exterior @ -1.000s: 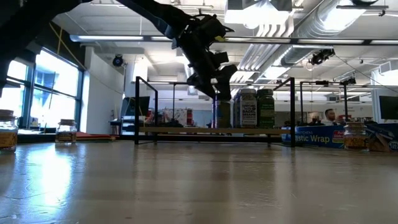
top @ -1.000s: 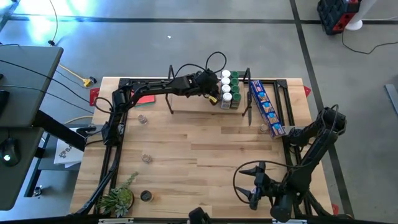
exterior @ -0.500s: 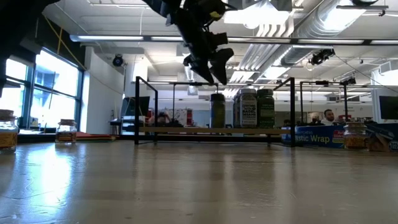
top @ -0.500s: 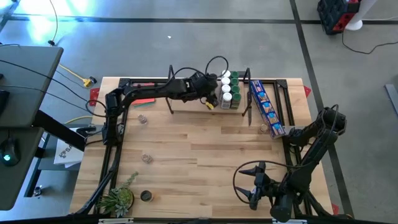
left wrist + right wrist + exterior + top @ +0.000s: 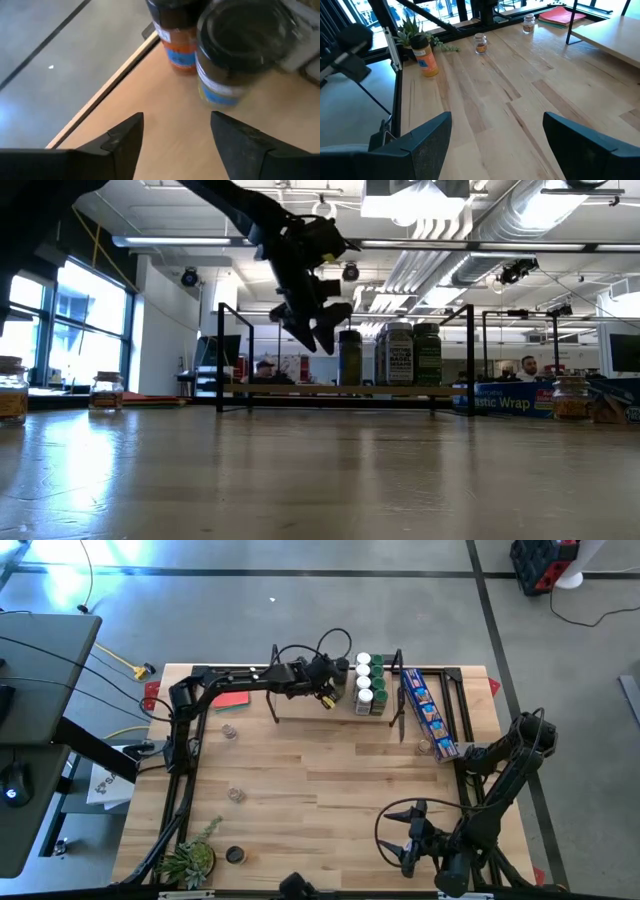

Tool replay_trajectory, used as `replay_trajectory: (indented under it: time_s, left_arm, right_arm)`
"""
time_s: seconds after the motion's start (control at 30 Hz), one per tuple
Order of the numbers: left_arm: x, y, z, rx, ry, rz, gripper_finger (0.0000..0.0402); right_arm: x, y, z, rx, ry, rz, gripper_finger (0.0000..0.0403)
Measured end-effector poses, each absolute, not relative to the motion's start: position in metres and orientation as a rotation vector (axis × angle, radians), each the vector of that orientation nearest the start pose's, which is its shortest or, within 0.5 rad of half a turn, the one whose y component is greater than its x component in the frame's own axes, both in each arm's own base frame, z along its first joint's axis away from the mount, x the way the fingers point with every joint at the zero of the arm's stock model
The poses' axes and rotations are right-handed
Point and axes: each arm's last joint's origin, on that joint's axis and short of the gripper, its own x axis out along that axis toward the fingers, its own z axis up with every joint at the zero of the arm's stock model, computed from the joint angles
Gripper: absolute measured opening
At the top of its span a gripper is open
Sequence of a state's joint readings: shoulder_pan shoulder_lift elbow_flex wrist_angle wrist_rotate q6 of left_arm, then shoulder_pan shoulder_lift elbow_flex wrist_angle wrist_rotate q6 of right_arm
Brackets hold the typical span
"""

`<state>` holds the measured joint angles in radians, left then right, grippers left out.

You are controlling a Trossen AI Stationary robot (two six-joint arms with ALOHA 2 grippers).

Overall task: Shelf spices
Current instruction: Put the top left black seasoning bottle on the shelf aligned with the other black seasoning bottle

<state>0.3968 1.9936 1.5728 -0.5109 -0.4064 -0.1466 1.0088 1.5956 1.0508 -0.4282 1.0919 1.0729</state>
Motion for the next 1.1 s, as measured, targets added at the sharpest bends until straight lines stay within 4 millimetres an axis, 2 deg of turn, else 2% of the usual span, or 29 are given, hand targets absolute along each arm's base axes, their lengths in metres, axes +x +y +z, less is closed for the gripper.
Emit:
replay_trajectory:
  time_s: [0.27,1.1]
  left_arm:
    - [0.3967,0.1829,0.2177,-0.153,0.816,0.800,0.0198]
    - [0.3978,0.1836,0.2192,-0.167,0.785,0.828,0.0197]
  right_arm:
    - [0.1886,0.2507,0.2249,0.207,0.361,-0.309,0.0309]
    - [0.1886,0.2507,0.2249,0.207,0.361,-0.309,0.0309]
